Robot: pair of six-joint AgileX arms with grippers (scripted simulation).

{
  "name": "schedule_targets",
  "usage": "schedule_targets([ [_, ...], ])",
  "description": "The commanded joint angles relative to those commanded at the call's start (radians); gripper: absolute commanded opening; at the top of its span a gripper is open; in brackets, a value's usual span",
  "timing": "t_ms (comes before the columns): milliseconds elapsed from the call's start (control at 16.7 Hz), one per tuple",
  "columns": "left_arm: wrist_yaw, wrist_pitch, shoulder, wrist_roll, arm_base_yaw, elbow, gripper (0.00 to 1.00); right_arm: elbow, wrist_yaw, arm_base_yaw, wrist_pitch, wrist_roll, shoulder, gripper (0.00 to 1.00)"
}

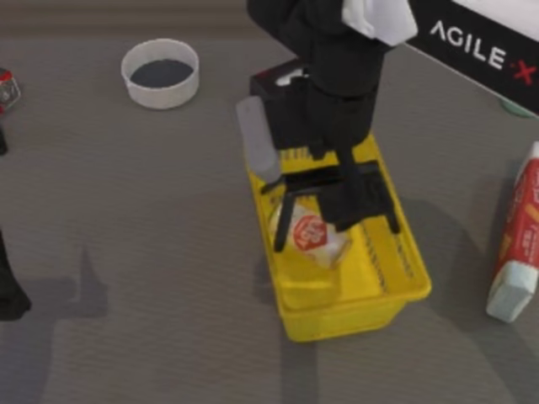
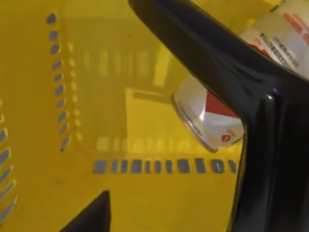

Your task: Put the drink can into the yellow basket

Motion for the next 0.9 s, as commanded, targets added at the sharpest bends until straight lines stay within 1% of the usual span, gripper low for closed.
schedule_targets([
  [300,0.000,0.000,0.000,0.000,0.000,0.000,1.00,-0.085,0.000,0.004,0.075,0.000,-0.010,1.00],
  [540,0.000,0.000,0.000,0.000,0.000,0.000,1.00,-0.092,0.000,0.004,0.082,0.001,-0.010,1.00],
  [900,0.000,0.000,0.000,0.000,0.000,0.000,1.00,-0.092,0.000,0.004,0.082,0.001,-0.010,0.55],
])
